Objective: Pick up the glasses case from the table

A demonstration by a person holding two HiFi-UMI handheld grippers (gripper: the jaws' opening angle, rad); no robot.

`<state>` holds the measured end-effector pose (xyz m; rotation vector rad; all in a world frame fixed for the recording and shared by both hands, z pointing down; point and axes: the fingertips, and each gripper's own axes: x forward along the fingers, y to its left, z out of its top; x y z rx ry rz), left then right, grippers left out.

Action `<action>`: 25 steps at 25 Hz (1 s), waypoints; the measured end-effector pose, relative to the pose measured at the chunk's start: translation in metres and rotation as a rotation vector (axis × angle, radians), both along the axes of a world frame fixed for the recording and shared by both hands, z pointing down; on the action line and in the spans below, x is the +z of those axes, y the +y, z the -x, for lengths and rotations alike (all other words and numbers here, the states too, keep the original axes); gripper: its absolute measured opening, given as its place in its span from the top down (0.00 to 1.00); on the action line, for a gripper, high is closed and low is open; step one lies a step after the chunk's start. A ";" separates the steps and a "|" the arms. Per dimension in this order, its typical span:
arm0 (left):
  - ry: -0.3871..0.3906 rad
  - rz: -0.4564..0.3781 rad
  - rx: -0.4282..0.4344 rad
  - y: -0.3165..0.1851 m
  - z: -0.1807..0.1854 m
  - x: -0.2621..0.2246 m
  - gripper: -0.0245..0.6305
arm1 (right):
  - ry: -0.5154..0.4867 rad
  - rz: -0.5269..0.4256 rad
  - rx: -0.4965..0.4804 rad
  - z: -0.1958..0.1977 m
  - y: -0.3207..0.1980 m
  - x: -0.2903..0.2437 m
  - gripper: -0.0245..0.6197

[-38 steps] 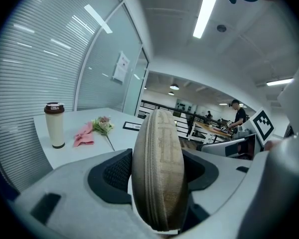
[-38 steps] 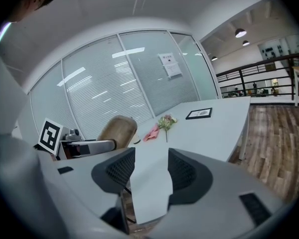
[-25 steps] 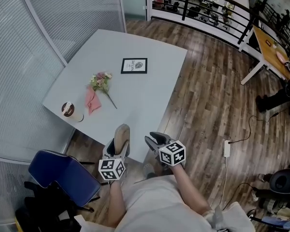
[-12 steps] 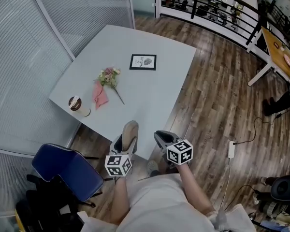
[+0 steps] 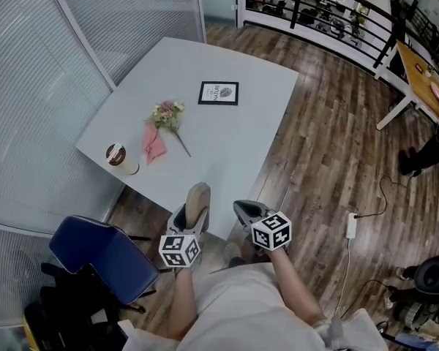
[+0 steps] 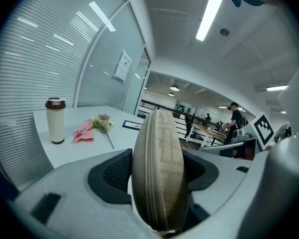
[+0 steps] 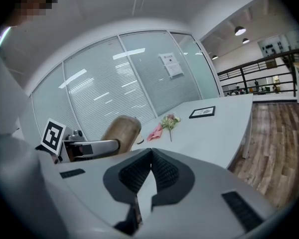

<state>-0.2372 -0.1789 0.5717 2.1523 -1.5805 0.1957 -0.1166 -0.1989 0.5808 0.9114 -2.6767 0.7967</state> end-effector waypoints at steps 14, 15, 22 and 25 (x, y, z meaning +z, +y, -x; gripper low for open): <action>0.027 0.002 -0.009 0.011 -0.002 0.002 0.54 | 0.066 0.021 -0.012 0.003 0.011 0.014 0.96; 0.027 0.002 -0.006 0.012 -0.003 0.002 0.54 | 0.069 0.021 -0.010 0.002 0.011 0.014 0.97; 0.029 0.007 0.010 0.012 -0.012 0.002 0.54 | 0.076 0.022 -0.005 -0.006 0.014 0.016 0.96; 0.032 0.008 0.015 0.013 -0.015 0.002 0.54 | 0.076 0.023 -0.006 -0.008 0.017 0.017 0.96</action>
